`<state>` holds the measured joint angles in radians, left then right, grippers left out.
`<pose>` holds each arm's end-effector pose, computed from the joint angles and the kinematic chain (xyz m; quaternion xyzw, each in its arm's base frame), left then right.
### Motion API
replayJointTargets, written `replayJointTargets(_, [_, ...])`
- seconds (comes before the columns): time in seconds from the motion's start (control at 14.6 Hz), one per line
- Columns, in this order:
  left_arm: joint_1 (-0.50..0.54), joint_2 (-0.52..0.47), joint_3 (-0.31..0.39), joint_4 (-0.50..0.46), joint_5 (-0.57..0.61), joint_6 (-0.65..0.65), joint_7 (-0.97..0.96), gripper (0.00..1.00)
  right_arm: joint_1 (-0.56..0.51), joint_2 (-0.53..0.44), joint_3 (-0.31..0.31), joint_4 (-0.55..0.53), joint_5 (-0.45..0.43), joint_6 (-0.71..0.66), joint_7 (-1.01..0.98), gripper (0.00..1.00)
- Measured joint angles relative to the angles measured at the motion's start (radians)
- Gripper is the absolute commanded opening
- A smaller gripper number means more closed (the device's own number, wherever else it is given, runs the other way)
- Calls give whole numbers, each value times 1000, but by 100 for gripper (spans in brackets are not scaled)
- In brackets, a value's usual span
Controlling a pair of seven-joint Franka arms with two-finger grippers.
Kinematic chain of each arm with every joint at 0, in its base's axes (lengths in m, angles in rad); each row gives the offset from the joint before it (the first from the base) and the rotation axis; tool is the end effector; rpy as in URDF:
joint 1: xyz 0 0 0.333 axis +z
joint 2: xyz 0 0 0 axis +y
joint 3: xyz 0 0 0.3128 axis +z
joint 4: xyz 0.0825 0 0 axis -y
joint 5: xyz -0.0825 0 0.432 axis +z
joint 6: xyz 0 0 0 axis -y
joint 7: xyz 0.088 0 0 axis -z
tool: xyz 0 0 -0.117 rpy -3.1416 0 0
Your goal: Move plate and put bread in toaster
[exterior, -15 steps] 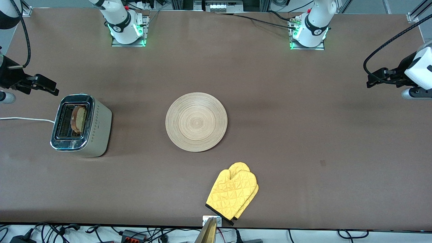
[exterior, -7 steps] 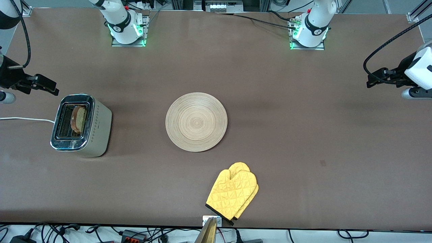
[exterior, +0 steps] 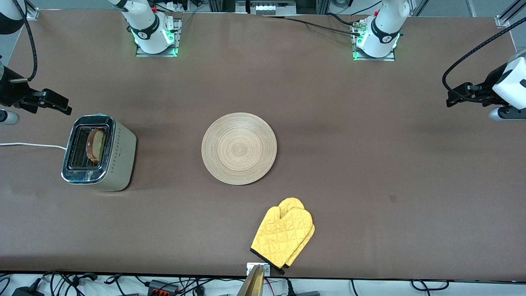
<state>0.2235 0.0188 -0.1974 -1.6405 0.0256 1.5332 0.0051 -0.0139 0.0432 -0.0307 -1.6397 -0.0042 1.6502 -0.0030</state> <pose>0.5982 0.0196 0.5613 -0.9979 -0.0101 0.0630 0.0100 0.6180 -0.0277 0.5558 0.9997 -0.0206 -0.0164 0.0024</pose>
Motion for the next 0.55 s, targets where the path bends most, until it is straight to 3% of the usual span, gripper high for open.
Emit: replayJointTargets(0.55, [0,0,0,0,0,0,0,100,0,0,0,0,0,0,-14,100])
